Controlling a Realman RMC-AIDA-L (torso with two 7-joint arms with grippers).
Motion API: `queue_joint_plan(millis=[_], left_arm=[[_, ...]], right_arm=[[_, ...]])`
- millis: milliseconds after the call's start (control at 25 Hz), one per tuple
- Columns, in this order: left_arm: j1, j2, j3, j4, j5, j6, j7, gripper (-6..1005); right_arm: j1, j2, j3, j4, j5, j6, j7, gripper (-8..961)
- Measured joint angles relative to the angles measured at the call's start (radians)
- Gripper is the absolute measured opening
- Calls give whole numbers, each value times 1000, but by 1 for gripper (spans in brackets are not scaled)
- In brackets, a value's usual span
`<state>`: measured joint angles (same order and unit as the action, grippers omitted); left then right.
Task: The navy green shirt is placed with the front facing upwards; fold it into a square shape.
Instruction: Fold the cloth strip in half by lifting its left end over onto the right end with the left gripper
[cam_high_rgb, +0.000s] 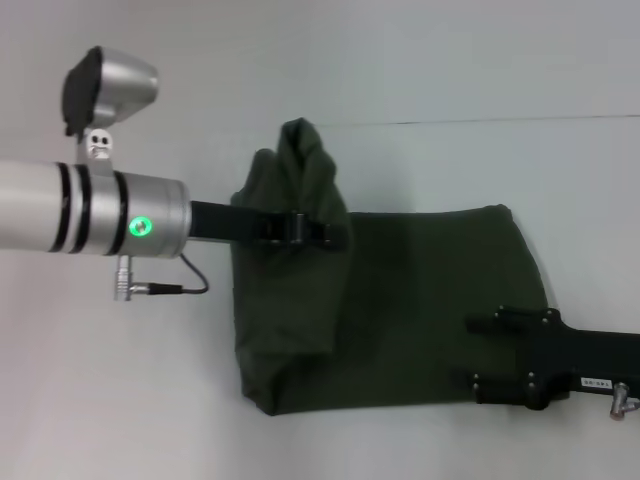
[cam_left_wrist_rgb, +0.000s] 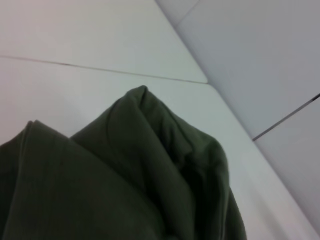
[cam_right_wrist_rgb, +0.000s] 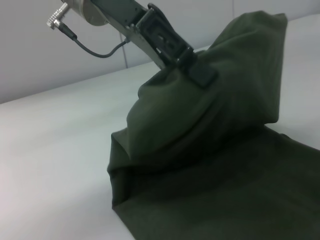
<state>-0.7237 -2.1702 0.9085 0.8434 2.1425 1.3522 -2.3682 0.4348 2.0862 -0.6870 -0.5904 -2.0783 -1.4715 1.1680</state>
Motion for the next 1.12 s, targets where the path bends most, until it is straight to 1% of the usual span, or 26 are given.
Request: queue_joint_plan(millis=[200, 400, 440, 640, 880, 1120], left_arm=[[-4, -2, 46, -14, -102, -20, 2, 149], [-8, -1, 115, -13, -181, -44, 6, 158], [-11, -2, 138, -16, -191, -59, 5, 160], [-33, -3, 255, -64, -259, -169, -8, 169], [-39, -4, 339, -88, -336, -255, -2, 180], [-38, -5, 400, -127, -433, -306, 67, 191]], right_arm=[[-14, 0, 18, -3, 0, -3, 0, 823], [-30, -4, 67, -3, 0, -15, -1, 823], [-35, -9, 88, -3, -1, -35, -1, 823], [-49, -15, 116, -4, -2, -58, -1, 824], [-62, -15, 119, -5, -3, -59, -1, 824], [-66, -16, 120, -5, -6, -61, -1, 825]])
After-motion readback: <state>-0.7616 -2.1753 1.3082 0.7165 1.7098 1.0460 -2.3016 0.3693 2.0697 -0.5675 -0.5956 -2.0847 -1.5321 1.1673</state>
